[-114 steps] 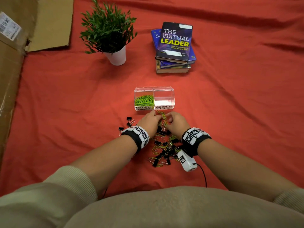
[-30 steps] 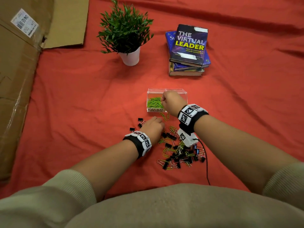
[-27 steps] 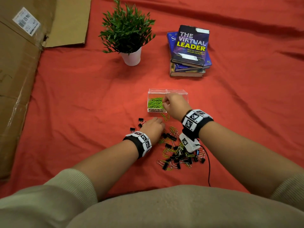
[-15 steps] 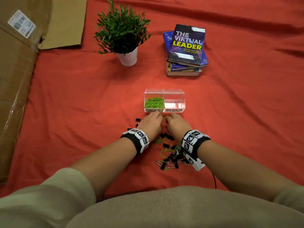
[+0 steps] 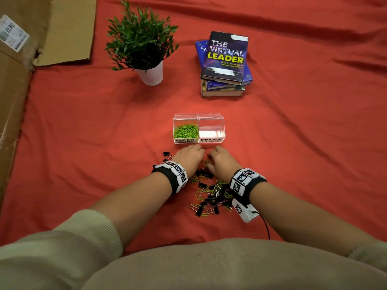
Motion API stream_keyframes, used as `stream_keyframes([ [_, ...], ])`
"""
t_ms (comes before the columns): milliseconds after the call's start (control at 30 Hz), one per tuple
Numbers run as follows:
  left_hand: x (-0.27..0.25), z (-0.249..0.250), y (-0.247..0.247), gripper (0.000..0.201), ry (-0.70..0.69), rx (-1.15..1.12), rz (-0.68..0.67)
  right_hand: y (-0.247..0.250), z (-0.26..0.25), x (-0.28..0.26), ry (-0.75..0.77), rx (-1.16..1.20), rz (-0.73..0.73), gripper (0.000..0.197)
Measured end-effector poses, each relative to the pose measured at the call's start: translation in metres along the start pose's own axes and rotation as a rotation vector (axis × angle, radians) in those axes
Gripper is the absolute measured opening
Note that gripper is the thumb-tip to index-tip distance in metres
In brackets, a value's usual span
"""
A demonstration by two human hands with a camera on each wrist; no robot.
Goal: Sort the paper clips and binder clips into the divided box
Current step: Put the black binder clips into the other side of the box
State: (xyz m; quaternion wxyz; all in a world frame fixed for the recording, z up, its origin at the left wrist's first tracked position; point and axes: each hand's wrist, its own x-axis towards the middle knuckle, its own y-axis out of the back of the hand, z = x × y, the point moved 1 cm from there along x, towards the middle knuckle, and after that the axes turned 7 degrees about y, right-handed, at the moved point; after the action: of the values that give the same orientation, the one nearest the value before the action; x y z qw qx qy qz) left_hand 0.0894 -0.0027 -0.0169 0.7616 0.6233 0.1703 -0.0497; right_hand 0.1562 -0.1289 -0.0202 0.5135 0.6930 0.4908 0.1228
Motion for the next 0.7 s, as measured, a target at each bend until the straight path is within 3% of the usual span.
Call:
stream_keyframes([
  [433,-0.011,-0.003,-0.005,0.025,0.016,0.031,-0.008,-0.002,-0.015,0.005,-0.078,0.067,-0.021,0.018],
  [533,-0.015,-0.009,-0.004,0.022,0.1,-0.192,0.025,-0.001,-0.01,0.005,-0.119,0.124,-0.014,0.014],
  [700,-0.022,-0.02,0.009,0.027,0.314,-0.675,0.13,0.014,0.004,0.006,-0.226,0.441,0.002,0.007],
])
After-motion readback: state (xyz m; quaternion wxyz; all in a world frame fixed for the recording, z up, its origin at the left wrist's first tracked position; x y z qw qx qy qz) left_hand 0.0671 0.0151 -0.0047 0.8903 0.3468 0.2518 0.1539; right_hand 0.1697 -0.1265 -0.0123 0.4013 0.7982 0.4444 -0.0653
